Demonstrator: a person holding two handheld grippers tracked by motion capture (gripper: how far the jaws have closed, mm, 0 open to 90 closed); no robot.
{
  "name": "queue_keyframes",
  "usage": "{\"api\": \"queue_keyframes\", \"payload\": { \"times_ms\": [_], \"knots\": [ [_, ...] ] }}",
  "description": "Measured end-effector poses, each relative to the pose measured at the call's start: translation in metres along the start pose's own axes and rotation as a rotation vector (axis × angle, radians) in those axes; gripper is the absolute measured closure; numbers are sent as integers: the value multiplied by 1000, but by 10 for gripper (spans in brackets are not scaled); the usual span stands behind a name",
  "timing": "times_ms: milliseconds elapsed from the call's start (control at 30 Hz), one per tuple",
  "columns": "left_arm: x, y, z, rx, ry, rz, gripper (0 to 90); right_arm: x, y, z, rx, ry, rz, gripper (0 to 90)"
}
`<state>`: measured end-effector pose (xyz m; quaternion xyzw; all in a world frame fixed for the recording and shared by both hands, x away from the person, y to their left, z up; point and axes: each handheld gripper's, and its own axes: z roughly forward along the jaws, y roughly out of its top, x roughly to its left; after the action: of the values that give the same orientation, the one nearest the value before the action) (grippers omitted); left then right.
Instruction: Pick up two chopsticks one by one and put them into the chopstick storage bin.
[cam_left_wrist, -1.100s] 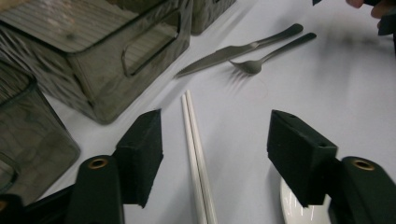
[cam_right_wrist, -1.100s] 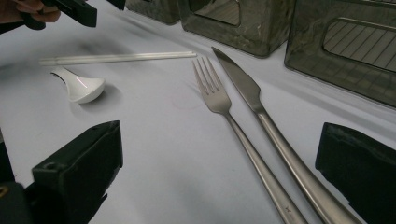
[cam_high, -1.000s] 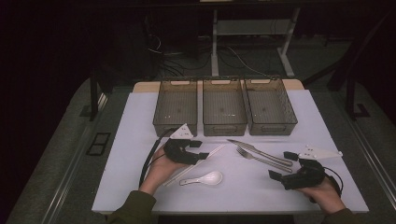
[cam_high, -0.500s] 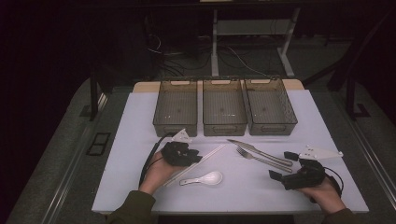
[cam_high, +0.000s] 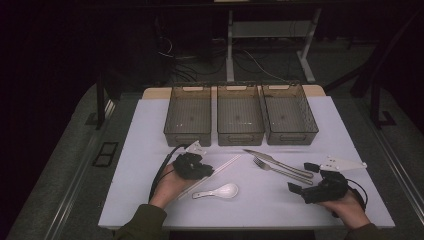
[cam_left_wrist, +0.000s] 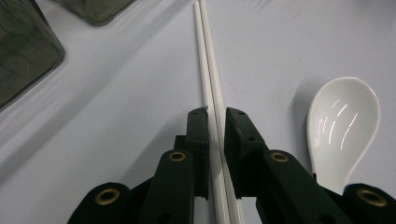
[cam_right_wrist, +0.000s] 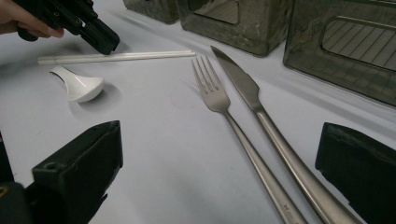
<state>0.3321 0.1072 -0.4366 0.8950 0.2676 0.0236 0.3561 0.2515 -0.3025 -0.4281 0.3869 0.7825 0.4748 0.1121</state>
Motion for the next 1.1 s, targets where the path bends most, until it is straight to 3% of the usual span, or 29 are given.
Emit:
{"api": "queue_keyframes", "payload": {
  "times_ms": [467,567,633,733,767,967,1100],
  "knots": [
    [2,-2,2,34,14,-20,815,0,0,0,1,1,-1,8],
    [1,-2,2,37,22,-10,816,-1,0,0,0,2,1,8],
    [0,-3,2,34,42,36,816,-1,0,0,-1,2,1,8],
    [-4,-6,3,19,71,66,817,-1,0,-1,0,1,1,8],
    [-6,-7,3,8,73,46,818,-1,0,-1,0,1,1,8],
    [-5,-10,3,-13,77,54,840,-1,0,-1,-2,0,4,8],
    [-5,-10,3,-10,72,38,847,-1,0,-2,-4,2,5,8]
  ]
}}
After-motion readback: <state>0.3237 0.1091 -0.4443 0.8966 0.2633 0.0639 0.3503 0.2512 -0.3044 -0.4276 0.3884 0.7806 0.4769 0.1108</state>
